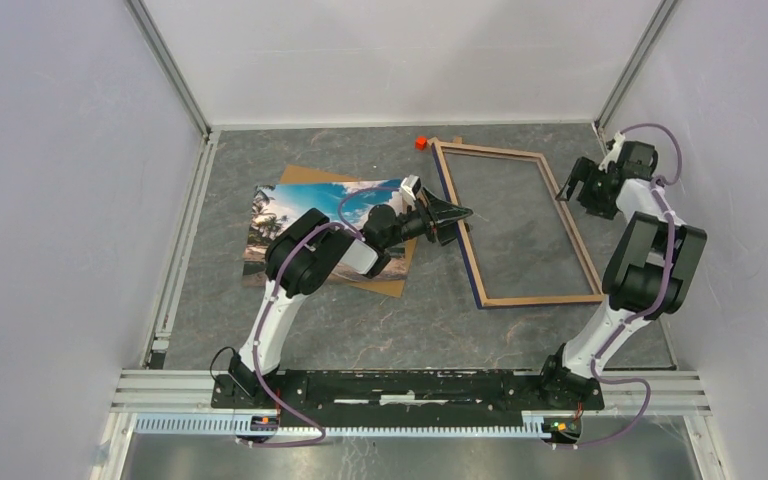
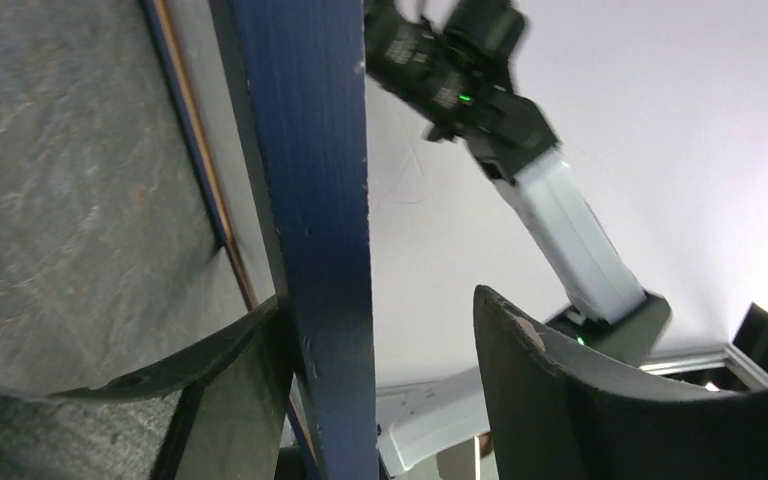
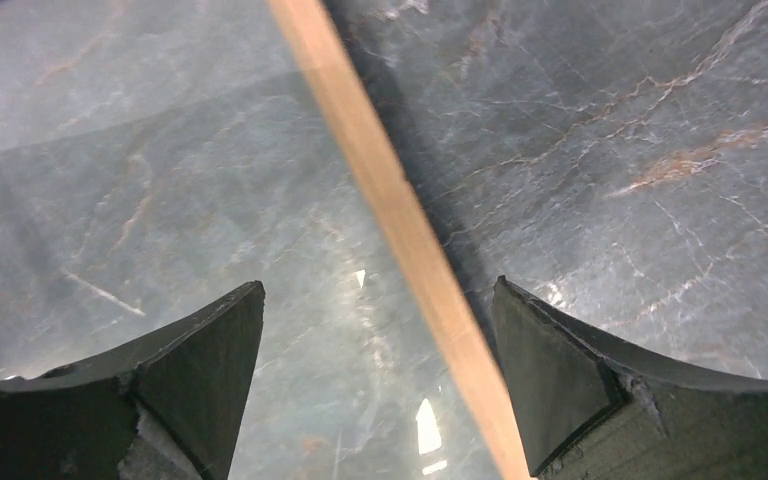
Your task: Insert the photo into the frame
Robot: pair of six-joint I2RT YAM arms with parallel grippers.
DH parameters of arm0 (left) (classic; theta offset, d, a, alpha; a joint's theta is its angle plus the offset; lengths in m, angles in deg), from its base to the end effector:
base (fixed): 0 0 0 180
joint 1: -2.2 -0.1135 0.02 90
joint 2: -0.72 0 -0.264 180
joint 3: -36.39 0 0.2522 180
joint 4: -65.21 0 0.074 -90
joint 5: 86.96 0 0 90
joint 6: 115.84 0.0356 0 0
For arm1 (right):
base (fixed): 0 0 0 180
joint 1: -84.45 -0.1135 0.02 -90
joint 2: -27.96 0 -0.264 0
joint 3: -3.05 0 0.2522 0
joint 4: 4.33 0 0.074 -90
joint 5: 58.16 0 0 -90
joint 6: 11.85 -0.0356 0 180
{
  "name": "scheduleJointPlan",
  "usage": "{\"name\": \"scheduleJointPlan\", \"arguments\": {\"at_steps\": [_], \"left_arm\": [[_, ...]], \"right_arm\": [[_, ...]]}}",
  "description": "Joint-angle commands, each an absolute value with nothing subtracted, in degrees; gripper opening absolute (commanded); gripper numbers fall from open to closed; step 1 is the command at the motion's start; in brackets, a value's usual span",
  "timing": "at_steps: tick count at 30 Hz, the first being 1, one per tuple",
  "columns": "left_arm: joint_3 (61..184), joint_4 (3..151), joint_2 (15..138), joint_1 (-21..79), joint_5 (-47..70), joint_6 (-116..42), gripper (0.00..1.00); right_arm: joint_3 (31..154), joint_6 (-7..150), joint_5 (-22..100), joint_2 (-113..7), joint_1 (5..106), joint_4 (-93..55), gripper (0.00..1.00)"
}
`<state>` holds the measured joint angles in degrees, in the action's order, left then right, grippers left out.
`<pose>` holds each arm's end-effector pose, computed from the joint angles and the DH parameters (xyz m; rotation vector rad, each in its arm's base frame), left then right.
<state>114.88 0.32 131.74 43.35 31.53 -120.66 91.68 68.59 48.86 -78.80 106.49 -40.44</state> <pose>0.3273 -0.3086 0.1351 -0.2982 1.8164 -2.1897 0.3737 -0.1400 0.2001 0.5595 2.4163 0.2816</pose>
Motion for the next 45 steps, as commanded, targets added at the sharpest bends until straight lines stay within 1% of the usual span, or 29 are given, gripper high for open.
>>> {"name": "scheduleJointPlan", "arguments": {"at_steps": [1,5,8,11,16,18,22,27,32,34,37,40,45], "left_arm": [[114.8,4.5,129.7,43.2,30.5,-117.7,0.69],[114.7,7.3,129.0,43.2,30.4,-116.8,0.64],[114.2,8.8,128.7,43.2,30.3,-116.4,0.61],[113.7,8.3,128.6,43.2,30.1,-116.2,0.60],[113.6,1.4,130.6,42.7,29.9,-119.0,0.58],[114.0,-4.0,132.1,42.5,30.0,-120.8,0.57],[115.2,-10.1,133.7,42.0,31.2,-121.6,0.56],[116.2,-10.1,134.2,41.6,32.4,-121.1,0.55],[115.7,-6.9,133.1,41.3,32.5,-120.4,0.53],[115.3,-6.3,132.4,41.2,32.2,-120.1,0.51],[114.7,-4.0,131.2,40.8,32.6,-119.9,0.48],[113.8,-0.5,130.2,40.2,33.6,-120.5,0.43],[111.3,3.1,127.7,38.7,35.3,-119.9,0.40]], "right_arm": [[92.1,69.3,42.3,-68.7,100.7,-42.8,0.90],[86.7,69.0,41.4,-61.8,91.6,-41.8,0.89],[85.1,69.8,40.4,-59.7,89.1,-42.5,0.89],[87.3,71.0,38.0,-61.2,90.8,-44.1,0.91],[88.4,66.8,55.3,-65.6,99.7,-37.3,0.91],[90.1,66.4,55.4,-68.2,102.1,-36.0,0.91],[96.1,68.3,52.7,-75.2,104.8,-39.4,0.91],[96.5,68.9,51.6,-77.8,106.1,-38.5,0.91],[95.2,70.6,55.1,-77.2,105.6,-38.1,0.90],[94.1,71.3,52.4,-76.7,105.7,-37.8,0.90],[95.8,73.3,49.6,-78.4,106.2,-39.7,0.90],[98.2,74.2,53.3,-81.7,107.1,-40.8,0.90],[99.2,74.6,59.8,-86.2,107.9,-39.7,0.90]]}}
